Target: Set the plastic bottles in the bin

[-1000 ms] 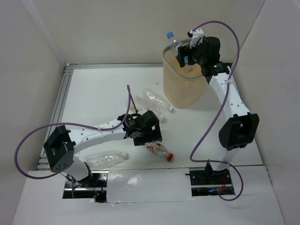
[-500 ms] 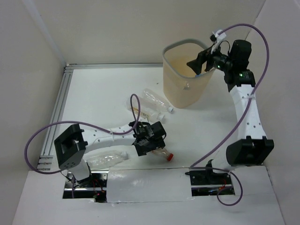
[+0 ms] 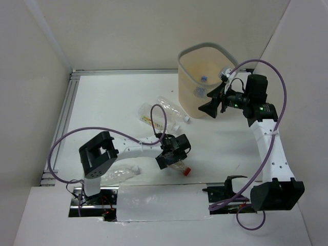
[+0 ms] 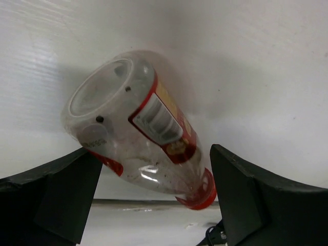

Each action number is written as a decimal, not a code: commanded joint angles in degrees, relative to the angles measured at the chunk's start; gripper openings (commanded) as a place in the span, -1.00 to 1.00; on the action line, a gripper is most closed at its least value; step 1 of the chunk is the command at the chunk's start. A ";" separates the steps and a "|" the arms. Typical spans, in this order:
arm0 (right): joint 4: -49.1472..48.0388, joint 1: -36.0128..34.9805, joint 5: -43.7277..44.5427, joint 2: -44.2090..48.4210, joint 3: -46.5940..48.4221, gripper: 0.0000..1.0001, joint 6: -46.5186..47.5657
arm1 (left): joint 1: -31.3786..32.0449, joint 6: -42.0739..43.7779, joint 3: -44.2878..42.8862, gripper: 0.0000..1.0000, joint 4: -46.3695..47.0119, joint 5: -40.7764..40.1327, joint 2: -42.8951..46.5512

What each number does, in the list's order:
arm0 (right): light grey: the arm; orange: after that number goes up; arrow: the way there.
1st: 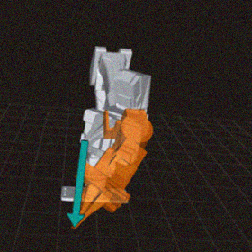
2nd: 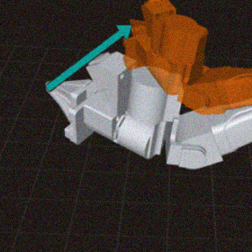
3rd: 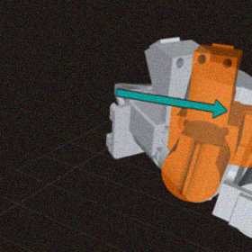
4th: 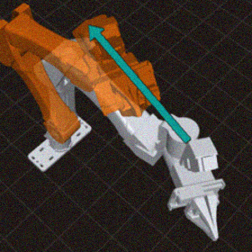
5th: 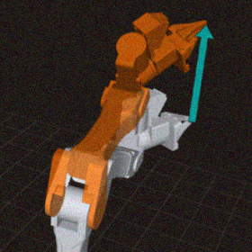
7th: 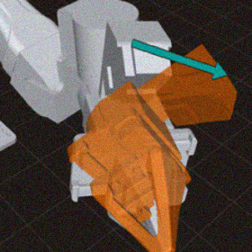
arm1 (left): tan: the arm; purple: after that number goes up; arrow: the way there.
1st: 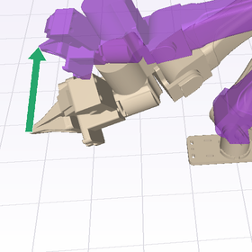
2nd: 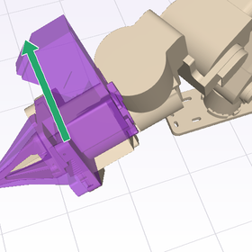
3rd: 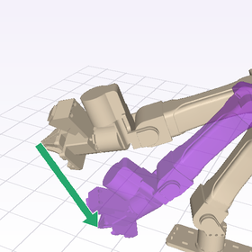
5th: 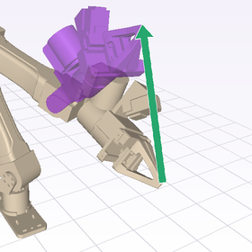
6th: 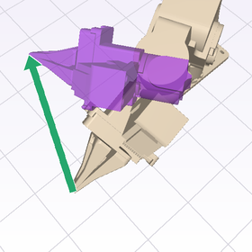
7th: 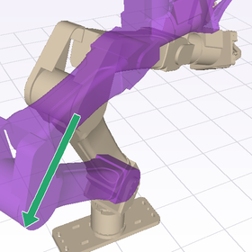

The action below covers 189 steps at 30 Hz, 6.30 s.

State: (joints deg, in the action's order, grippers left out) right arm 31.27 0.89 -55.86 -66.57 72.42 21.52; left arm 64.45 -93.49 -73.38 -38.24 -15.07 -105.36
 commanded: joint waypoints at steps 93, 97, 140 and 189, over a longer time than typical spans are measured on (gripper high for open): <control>-18.26 -32.53 39.85 -27.57 -3.78 0.73 -0.60 | -21.55 46.21 12.12 0.96 -11.33 -9.54 67.12; -14.84 -32.53 40.65 -26.07 -5.27 0.70 0.10 | -21.55 45.68 14.75 0.96 -12.65 -5.95 68.27; -20.29 -31.38 37.05 -33.63 -10.90 -0.54 4.85 | -16.63 42.34 19.59 0.91 -12.39 1.80 58.25; 2.75 4.04 22.54 -9.11 20.04 0.25 12.85 | -16.11 41.12 21.10 0.93 11.95 4.18 49.74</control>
State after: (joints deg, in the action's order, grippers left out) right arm 32.64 4.43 -31.51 -75.37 92.25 33.06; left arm 47.92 -49.36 -48.51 -32.36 -7.62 -53.15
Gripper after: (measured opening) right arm 0.599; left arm 0.965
